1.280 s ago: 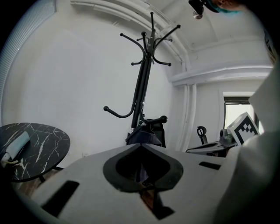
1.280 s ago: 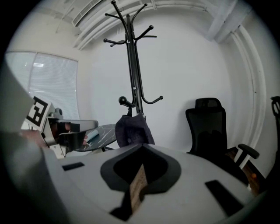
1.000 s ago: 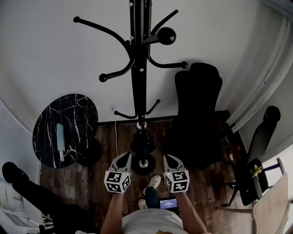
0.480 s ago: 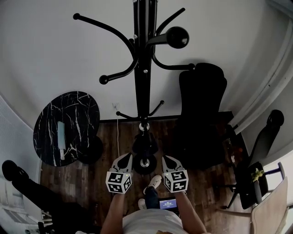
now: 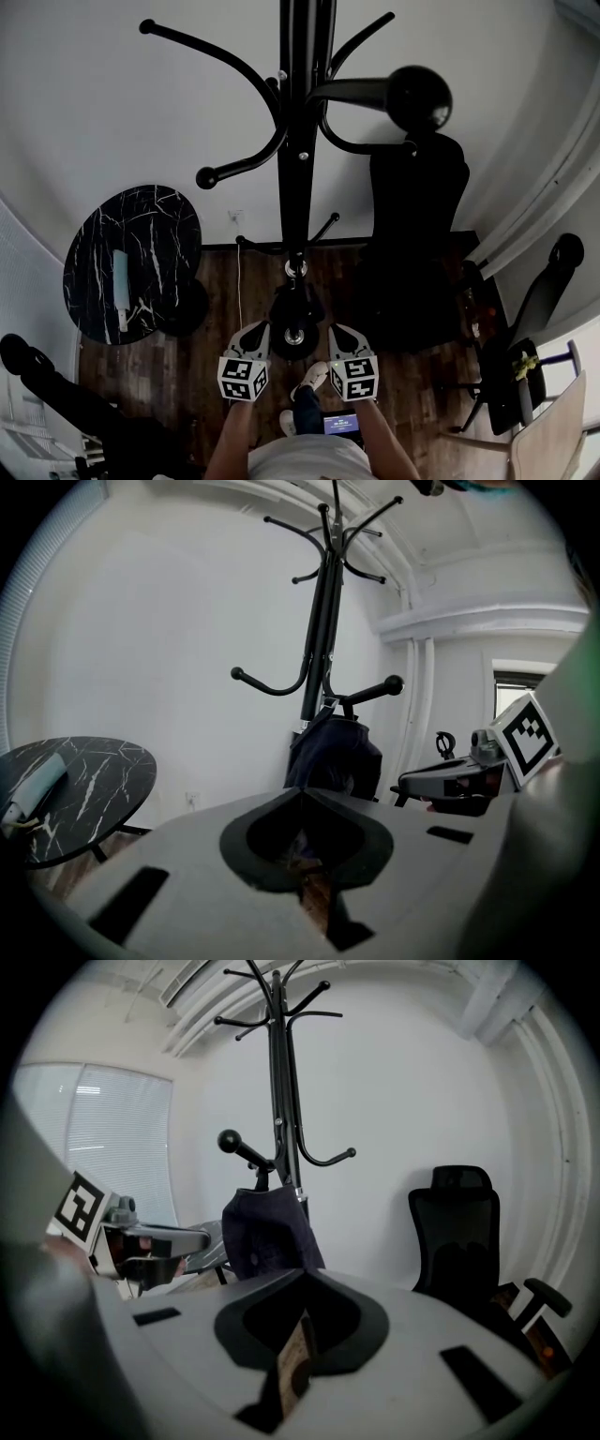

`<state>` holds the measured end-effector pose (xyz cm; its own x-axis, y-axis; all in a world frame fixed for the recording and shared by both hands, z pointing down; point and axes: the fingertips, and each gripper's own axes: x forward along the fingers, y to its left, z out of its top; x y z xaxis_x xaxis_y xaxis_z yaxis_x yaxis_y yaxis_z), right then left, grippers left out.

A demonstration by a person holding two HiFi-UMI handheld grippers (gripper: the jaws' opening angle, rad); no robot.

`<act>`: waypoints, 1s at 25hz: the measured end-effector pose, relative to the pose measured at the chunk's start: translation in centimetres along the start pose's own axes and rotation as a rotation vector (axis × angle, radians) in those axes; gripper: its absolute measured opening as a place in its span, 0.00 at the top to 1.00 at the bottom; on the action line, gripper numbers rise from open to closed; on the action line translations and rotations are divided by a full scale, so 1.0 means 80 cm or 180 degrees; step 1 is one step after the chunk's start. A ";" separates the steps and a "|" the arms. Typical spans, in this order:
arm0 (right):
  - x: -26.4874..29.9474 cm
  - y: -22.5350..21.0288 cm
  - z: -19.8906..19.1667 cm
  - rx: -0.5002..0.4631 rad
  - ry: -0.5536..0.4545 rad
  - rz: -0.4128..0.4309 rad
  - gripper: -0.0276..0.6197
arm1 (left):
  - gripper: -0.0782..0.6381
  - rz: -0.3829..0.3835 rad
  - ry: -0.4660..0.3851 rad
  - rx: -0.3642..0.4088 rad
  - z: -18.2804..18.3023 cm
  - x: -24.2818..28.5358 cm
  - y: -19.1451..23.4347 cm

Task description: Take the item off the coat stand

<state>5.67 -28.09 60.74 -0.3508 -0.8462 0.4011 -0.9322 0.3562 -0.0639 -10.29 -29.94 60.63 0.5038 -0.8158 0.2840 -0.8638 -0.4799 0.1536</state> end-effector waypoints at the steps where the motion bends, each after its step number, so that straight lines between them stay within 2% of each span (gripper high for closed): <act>1: 0.003 -0.001 -0.001 0.0003 0.0011 0.0005 0.93 | 0.86 -0.0007 0.0008 -0.0012 -0.002 0.002 0.001; 8: 0.026 0.001 -0.003 0.0046 0.0048 0.0049 0.88 | 0.86 -0.0084 0.0027 -0.0076 -0.010 0.013 0.010; 11: 0.034 0.002 -0.008 0.0029 0.0075 0.0059 0.82 | 0.78 -0.0113 0.0058 -0.0062 -0.016 0.018 0.010; 14: 0.040 -0.001 -0.010 0.0046 0.0082 0.0046 0.77 | 0.77 -0.0109 0.0051 0.0059 -0.015 0.024 0.010; 20: 0.052 -0.002 -0.003 -0.0002 0.0063 0.0104 0.75 | 0.72 -0.0231 -0.0103 -0.0004 -0.003 0.036 0.007; 25: 0.060 -0.002 -0.010 -0.0010 0.0098 0.0154 0.75 | 0.72 -0.0236 -0.0010 -0.0024 -0.015 0.045 0.005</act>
<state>4.18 -31.94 63.40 -0.3926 -0.8153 0.4256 -0.9139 0.3978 -0.0809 -8.87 -32.71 62.83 0.5664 -0.7791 0.2685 -0.8241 -0.5366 0.1813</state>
